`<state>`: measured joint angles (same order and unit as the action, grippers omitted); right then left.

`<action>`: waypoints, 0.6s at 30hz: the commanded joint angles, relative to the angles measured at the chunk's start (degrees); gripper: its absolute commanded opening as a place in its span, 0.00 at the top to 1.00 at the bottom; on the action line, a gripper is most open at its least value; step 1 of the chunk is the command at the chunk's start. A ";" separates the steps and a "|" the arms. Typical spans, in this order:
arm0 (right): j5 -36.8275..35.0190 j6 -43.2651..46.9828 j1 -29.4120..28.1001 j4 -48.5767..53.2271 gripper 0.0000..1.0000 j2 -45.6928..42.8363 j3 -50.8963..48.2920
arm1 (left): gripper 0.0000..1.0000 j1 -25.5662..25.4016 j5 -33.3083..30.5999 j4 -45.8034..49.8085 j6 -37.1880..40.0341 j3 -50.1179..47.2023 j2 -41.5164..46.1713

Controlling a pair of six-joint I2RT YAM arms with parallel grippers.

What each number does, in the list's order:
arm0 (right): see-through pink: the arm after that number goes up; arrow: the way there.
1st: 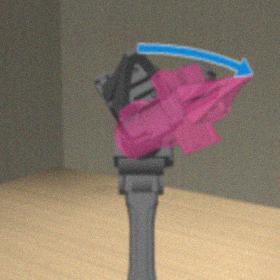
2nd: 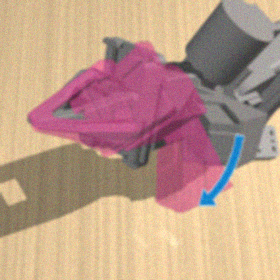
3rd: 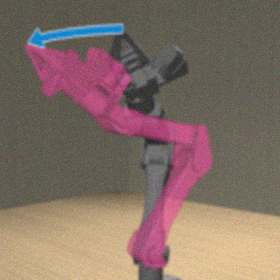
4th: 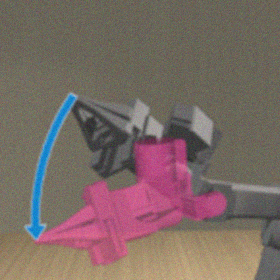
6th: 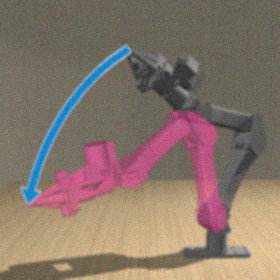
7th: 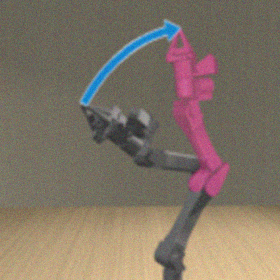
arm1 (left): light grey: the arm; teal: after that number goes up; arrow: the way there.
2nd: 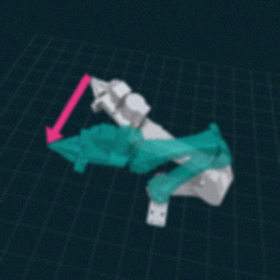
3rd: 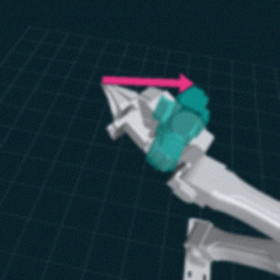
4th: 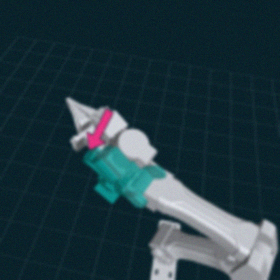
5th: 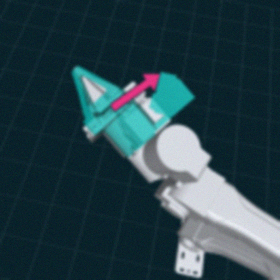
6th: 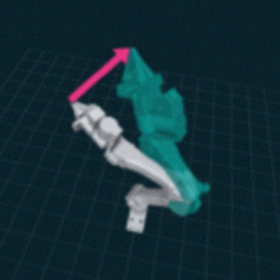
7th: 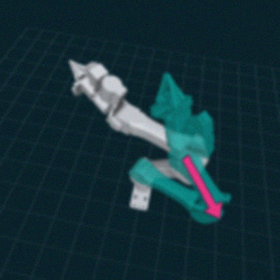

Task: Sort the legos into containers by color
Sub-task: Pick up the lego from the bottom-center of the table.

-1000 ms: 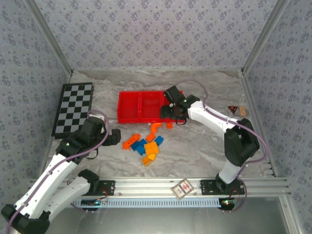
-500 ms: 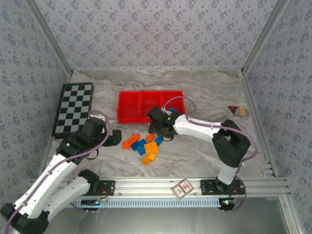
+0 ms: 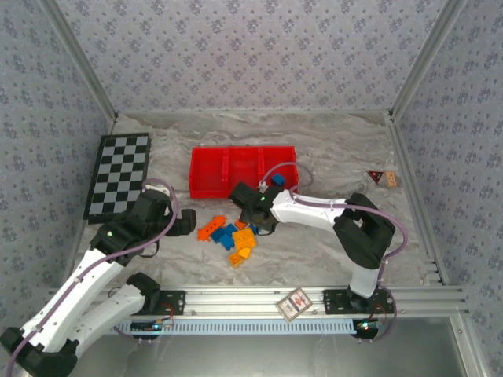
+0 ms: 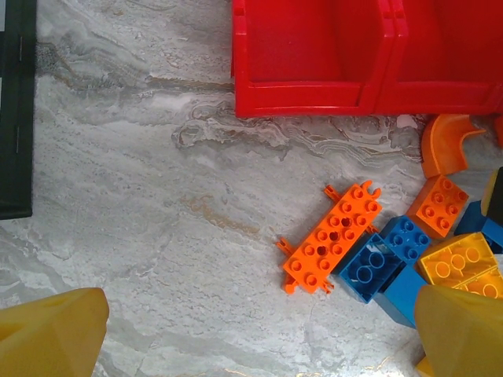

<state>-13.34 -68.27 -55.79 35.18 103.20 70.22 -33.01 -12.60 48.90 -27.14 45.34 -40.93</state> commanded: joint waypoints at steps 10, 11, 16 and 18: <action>-1.23 -3.81 -0.31 0.86 0.40 3.52 0.10 | 0.00 -1.85 -2.31 0.75 -0.99 0.36 0.64; -1.08 -3.80 -0.34 1.02 0.40 3.80 0.01 | 0.00 -1.98 -2.39 0.71 -0.99 0.32 0.57; -1.37 -3.91 -0.13 0.94 0.44 4.05 -0.93 | 0.00 -2.33 -2.74 0.73 -0.99 0.34 0.43; -1.68 -3.25 0.03 0.78 0.46 3.81 -1.21 | 0.00 -2.33 -2.80 0.75 -0.99 0.36 0.43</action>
<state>-13.32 -70.94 -56.01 34.72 106.85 69.97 -35.00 -14.13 48.93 -27.73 45.34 -40.93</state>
